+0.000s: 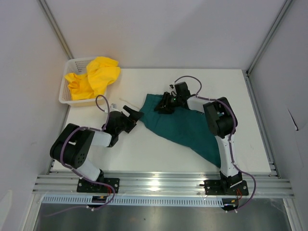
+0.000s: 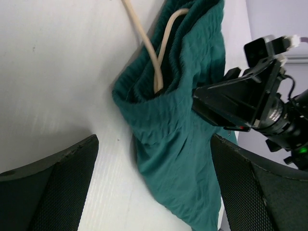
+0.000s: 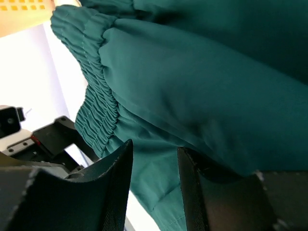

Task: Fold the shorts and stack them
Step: Fold the shorts

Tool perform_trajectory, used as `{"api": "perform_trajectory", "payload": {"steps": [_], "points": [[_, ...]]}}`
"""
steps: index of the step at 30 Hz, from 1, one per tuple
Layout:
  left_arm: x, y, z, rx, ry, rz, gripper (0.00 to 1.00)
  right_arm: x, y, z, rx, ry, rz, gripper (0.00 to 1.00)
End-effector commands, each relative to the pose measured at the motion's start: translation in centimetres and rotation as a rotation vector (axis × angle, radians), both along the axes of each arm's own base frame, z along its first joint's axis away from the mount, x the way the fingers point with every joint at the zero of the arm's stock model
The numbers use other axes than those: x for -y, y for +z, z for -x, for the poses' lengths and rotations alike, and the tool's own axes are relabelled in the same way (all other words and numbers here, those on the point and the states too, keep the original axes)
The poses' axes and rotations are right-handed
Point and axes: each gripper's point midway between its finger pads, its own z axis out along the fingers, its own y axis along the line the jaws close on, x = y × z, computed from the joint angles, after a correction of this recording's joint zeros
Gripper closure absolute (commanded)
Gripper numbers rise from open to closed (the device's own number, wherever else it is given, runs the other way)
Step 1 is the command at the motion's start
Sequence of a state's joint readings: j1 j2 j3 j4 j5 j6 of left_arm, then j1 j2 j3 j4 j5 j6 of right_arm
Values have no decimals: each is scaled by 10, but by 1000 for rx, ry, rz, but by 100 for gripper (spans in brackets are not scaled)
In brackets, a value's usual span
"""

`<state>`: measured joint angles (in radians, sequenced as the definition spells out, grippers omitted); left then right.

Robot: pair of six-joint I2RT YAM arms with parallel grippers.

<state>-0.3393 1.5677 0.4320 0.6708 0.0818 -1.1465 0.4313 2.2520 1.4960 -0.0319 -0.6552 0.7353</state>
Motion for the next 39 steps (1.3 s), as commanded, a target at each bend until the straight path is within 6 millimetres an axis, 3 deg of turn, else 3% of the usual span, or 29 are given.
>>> {"api": "perform_trajectory", "payload": {"steps": [1, 4, 8, 18, 30, 34, 39], "points": [[9, 15, -15, 67, 5, 48, 1, -13, -12, -2, -2, 3, 46, 55], [7, 7, -17, 60, 19, 45, 1, -11, -33, 10, -46, 19, 91, 55], [7, 1, -22, 73, 28, 44, 1, -10, -45, 23, -59, 46, 116, 55], [9, -29, -30, 48, 65, 83, 1, -14, -41, 35, -58, 81, 114, 55], [3, -29, -43, 144, 50, 7, 1, -9, -52, 59, -58, 182, 184, 55], [8, -32, -45, 161, 20, 0, 12, -8, -53, 61, -53, 196, 190, 55], [7, -28, -45, 206, -4, -43, 39, -9, -53, 60, -38, 204, 188, 55]]}}
